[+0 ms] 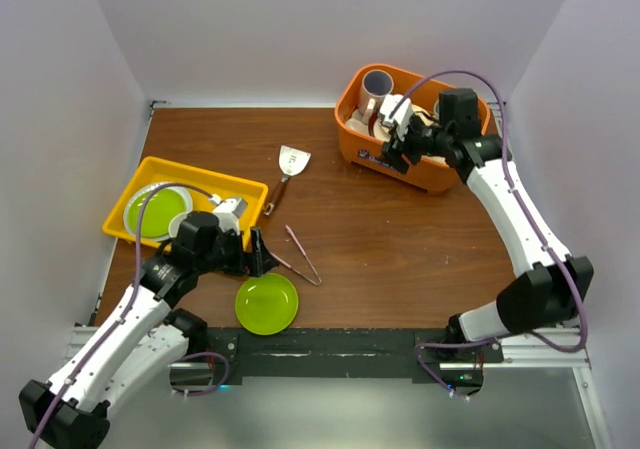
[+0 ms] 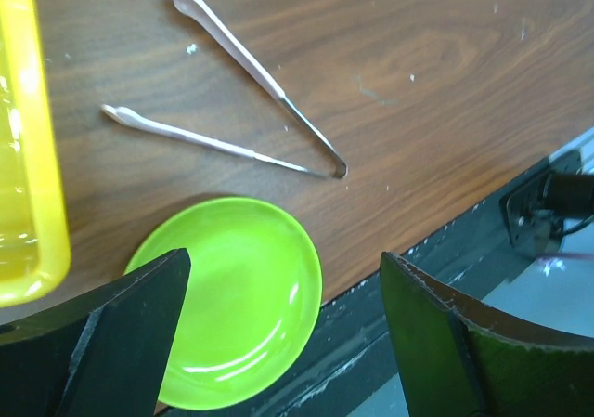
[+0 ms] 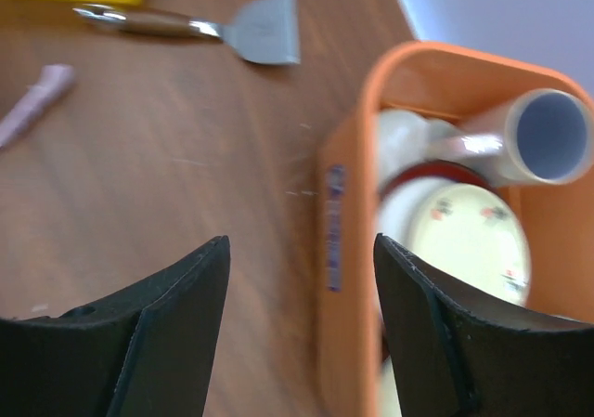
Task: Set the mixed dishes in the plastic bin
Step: Pick up the plate at the center of the board.
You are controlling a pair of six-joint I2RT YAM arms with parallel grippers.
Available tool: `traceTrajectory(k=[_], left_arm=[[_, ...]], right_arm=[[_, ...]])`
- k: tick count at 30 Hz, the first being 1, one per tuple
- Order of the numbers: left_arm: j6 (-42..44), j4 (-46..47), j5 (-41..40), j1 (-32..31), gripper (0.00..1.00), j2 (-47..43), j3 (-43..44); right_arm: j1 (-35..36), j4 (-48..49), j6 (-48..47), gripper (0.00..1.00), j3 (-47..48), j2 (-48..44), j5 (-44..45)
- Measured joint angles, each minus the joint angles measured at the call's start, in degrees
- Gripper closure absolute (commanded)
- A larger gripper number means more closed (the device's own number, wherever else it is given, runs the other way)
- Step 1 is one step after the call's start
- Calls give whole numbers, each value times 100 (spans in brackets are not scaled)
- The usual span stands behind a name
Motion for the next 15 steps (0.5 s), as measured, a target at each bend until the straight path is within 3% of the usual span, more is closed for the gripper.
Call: traceTrajectory(k=[10, 15], left_arm=[[-358, -201, -890, -1480, 12, 577, 267], [-636, -308, -1432, -2223, 12, 1084, 557]], right_arm=[[7, -573, 146, 33, -1167, -787, -1897], [7, -896, 20, 32, -1451, -817, -2251]])
